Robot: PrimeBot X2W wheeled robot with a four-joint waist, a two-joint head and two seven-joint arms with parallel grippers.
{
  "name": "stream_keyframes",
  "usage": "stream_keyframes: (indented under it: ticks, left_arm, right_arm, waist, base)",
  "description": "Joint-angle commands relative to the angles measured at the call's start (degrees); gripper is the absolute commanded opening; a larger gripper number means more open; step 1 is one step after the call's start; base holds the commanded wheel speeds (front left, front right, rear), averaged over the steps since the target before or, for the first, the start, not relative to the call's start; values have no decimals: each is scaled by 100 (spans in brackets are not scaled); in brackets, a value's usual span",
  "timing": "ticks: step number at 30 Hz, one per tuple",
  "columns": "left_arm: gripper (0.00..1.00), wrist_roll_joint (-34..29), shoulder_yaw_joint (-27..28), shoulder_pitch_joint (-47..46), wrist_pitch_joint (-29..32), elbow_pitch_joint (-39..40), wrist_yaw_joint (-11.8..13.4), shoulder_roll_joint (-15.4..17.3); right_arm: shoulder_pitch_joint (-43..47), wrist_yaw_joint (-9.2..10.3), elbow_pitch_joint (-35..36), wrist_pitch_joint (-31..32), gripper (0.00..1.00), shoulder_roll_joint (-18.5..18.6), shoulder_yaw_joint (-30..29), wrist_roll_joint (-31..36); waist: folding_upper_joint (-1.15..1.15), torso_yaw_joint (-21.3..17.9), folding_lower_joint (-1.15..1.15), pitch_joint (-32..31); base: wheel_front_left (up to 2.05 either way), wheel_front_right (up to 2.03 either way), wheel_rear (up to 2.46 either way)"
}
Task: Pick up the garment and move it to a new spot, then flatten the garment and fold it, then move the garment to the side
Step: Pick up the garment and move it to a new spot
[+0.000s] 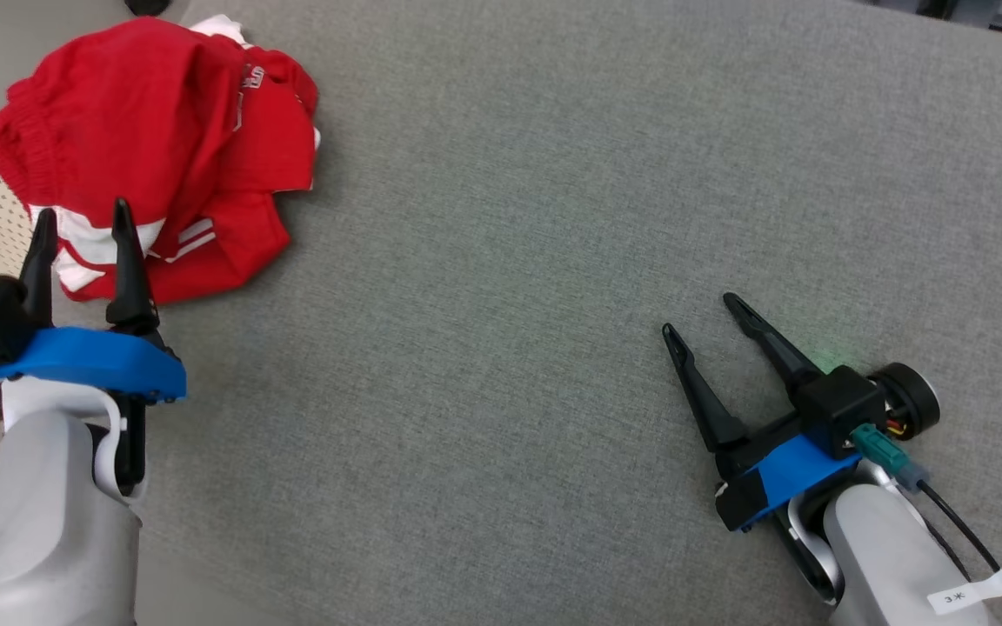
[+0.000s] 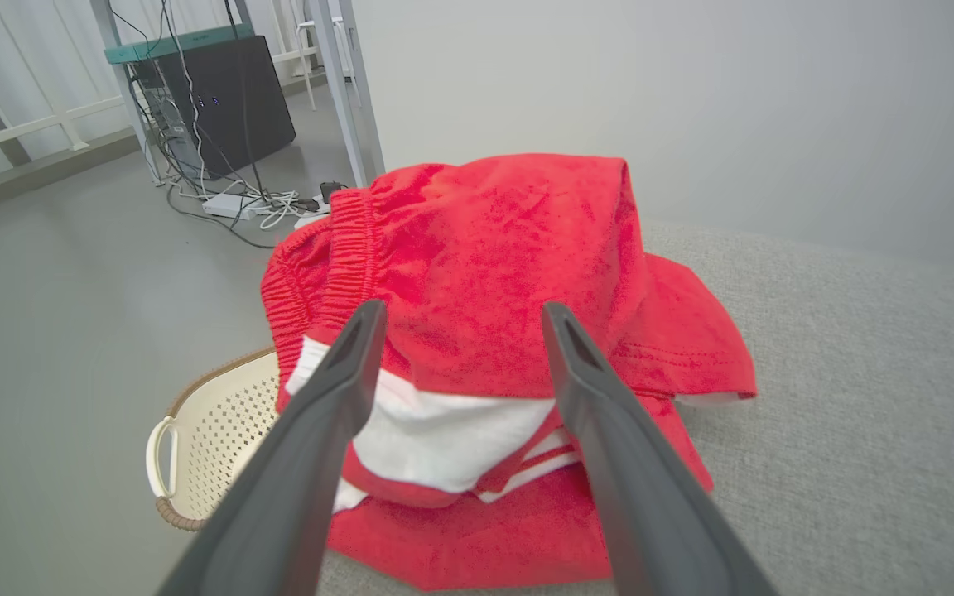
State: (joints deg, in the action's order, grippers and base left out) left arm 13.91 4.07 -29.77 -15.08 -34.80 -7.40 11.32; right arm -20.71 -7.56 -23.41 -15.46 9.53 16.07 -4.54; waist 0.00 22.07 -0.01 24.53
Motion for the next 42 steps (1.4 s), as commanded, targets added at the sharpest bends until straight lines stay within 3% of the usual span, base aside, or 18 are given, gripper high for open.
stream_keyframes:
  ticks: [1,6,10,11,12,17,26,33,42]
  left_arm:
    - [100,178,-212,-237,-14,-112,-12,155]
    - [100,774,-910,-757,-14,-812,-13,575]
    - [100,970,-1087,-1127,-14,-1577,-13,768]
    - [68,1018,-1081,-1197,-14,-1731,-13,789]
    - [0,1036,-1078,-1269,-14,-1810,-13,814]
    - [0,884,-890,-1400,-14,-1515,-14,907]
    - [0,323,-718,-1349,-14,460,-14,1035]
    - [0,339,-1445,-1489,-14,1874,-14,1002]
    - [0,759,-2567,-1381,-14,2683,-14,362]
  right_arm:
    - [38,14,-252,58,100,193,-102,42]
    - [-74,18,-297,78,100,257,-97,79]
    - [-164,20,-361,84,100,261,-95,73]
    - [-186,20,-369,85,100,260,-89,77]
    - [-215,21,-374,85,100,249,-107,75]
    - [-206,28,-360,86,100,182,-225,48]
    - [19,14,-217,63,100,-230,-264,-112]
    - [181,9,-103,35,100,-502,-515,-297]
    - [569,7,-29,30,100,-636,-705,-411]
  waist:
    - [0,-35,1,105]
    - [0,-176,1,400]
    - [0,-300,1,550]
    - [0,-336,1,576]
    - [0,-370,1,597]
    - [0,-455,1,569]
    - [0,-749,1,-11]
    - [0,-1411,1,-520]
    - [0,-2385,1,-866]
  base:
    - [0,0,0]
    - [0,0,0]
    - [0,0,0]
    - [0,0,0]
    - [0,0,0]
    - [0,0,0]
    - [0,0,0]
    - [0,0,0]
    - [0,0,0]
